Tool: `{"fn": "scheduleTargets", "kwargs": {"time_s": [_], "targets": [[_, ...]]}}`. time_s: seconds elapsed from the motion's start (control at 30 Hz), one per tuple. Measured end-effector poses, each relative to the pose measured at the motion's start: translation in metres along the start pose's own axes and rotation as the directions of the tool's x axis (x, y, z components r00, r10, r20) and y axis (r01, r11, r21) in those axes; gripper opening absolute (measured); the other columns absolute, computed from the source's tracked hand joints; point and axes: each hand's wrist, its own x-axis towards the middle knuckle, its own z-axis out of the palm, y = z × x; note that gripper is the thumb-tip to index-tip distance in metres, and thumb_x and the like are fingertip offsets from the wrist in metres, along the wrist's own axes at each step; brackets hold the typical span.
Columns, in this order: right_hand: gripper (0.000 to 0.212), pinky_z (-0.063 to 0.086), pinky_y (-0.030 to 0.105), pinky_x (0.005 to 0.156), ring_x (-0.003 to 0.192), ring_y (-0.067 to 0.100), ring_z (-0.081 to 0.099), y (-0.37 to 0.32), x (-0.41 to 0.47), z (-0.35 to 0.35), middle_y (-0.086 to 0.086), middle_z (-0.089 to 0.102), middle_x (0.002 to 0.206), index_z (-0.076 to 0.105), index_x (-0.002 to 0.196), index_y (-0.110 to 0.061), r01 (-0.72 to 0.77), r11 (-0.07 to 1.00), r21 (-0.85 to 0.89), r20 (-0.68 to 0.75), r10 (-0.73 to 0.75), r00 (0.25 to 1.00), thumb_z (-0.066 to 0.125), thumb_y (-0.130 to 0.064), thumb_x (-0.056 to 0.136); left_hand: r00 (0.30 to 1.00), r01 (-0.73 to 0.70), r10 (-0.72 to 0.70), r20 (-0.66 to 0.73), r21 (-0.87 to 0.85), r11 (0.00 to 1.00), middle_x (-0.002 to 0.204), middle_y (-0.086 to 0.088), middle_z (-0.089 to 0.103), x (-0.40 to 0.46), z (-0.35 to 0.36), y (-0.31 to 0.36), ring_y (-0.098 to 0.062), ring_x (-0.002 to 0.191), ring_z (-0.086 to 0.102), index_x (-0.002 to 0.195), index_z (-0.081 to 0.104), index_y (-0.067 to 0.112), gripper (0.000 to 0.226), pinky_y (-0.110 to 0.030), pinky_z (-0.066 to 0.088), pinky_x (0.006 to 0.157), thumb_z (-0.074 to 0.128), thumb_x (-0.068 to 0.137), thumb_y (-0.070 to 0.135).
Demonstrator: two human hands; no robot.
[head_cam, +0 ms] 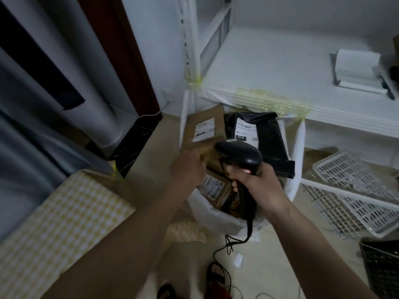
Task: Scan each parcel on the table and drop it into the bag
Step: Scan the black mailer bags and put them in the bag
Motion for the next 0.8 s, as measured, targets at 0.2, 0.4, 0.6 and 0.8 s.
{"fn": "scheduleTargets", "kwargs": {"time_s": [0.2, 0.4, 0.6, 0.8], "targets": [[0.003, 0.053, 0.031, 0.062, 0.062, 0.029, 0.059, -0.002, -0.012, 0.069, 0.02, 0.06, 0.069, 0.067, 0.087, -0.004, 0.053, 0.993, -0.101, 0.167, -0.036, 0.985, 0.067, -0.008, 0.086, 0.99, 0.11, -0.124, 0.069, 0.175, 0.978, 0.142, -0.007, 0.046, -0.039, -0.034, -0.078, -0.024, 0.13, 0.045, 0.138, 0.044, 0.012, 0.041, -0.033, 0.035, 0.105, 0.045, 0.101, 0.03], [0.013, 0.046, 0.036, 0.063, 0.059, 0.026, 0.058, 0.011, -0.046, 0.153, 0.015, 0.061, 0.063, 0.065, 0.079, -0.004, 0.093, 0.971, -0.221, 0.331, -0.015, 0.944, 0.07, -0.015, 0.085, 0.938, 0.346, -0.34, -0.069, 0.146, 0.927, 0.127, -0.006, 0.058, -0.12, -0.057, -0.18, -0.024, 0.116, 0.057, 0.124, 0.059, 0.014, 0.029, -0.033, 0.047, 0.09, 0.052, 0.097, 0.022], [0.014, 0.045, 0.026, 0.054, 0.047, 0.015, 0.054, 0.037, -0.128, 0.263, 0.011, 0.055, 0.059, 0.061, 0.076, -0.006, 0.14, 0.956, -0.257, 0.566, 0.031, 0.824, 0.069, -0.012, 0.085, 0.825, 0.561, -0.55, -0.128, 0.066, 0.825, 0.129, -0.006, 0.054, -0.257, -0.07, -0.298, -0.024, 0.119, 0.053, 0.129, 0.055, 0.017, 0.04, -0.033, 0.046, 0.092, 0.05, 0.096, 0.039], [0.025, 0.045, 0.024, 0.053, 0.051, 0.018, 0.053, 0.081, -0.239, 0.357, 0.017, 0.053, 0.065, 0.059, 0.079, 0.008, 0.177, 0.937, -0.301, 0.737, 0.112, 0.666, 0.07, -0.013, 0.084, 0.648, 0.75, -0.75, -0.13, -0.059, 0.659, 0.13, -0.004, 0.053, -0.417, -0.059, -0.396, -0.023, 0.12, 0.052, 0.129, 0.055, 0.019, 0.039, -0.033, 0.046, 0.092, 0.05, 0.096, 0.039]]}}
